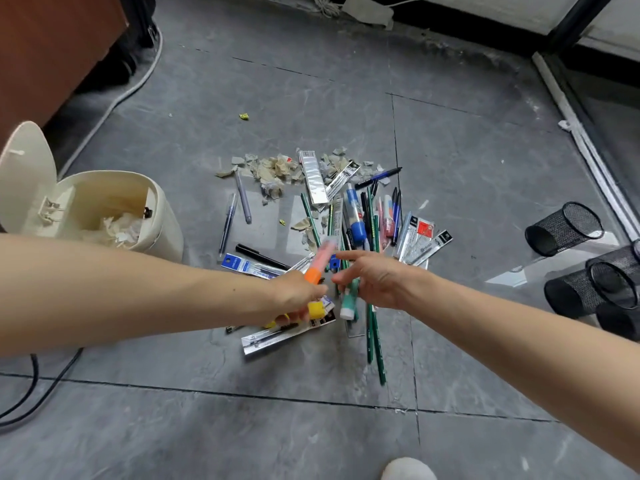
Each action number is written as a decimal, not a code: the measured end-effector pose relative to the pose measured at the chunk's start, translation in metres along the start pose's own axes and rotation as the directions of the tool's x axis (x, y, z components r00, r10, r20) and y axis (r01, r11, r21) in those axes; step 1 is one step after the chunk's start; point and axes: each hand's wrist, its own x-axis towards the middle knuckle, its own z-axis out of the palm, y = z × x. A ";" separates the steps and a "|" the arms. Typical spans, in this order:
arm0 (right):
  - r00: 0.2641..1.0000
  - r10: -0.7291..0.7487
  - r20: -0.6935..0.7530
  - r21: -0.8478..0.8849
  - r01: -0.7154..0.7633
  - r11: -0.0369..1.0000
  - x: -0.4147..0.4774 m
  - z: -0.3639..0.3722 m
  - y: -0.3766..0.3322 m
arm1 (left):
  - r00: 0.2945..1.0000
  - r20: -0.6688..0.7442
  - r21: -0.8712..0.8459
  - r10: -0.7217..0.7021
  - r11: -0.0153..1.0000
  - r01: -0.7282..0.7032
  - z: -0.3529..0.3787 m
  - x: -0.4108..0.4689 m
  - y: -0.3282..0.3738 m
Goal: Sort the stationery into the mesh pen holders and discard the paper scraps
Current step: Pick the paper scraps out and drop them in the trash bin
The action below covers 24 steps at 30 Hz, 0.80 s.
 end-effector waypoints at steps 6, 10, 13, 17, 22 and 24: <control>0.999 -0.052 0.004 0.153 0.051 0.987 0.002 -0.007 0.003 | 1.000 0.010 0.175 -0.021 0.984 0.019 0.007 0.000 -0.020; 0.997 -0.077 0.004 0.213 0.074 0.974 0.002 -0.009 0.007 | 0.961 -0.189 0.293 0.201 0.946 -0.140 0.006 0.001 -0.006; 0.996 -0.081 0.023 0.256 0.072 0.964 0.001 -0.009 0.008 | 0.938 -0.128 0.253 0.322 0.925 -0.283 0.008 -0.002 0.005; 0.994 -0.073 0.078 0.262 0.050 0.964 0.000 -0.002 0.008 | 0.921 -0.015 0.212 0.389 0.902 -0.377 0.020 0.001 0.009; 0.996 -0.084 0.031 0.216 0.076 0.974 0.003 -0.003 0.004 | 0.958 -0.039 -0.053 0.284 0.957 -0.286 0.021 0.000 0.011; 0.985 -0.113 -0.133 -0.059 0.106 0.993 0.004 -0.017 -0.001 | 0.974 -0.040 -0.045 0.225 0.973 -0.227 0.017 -0.001 0.008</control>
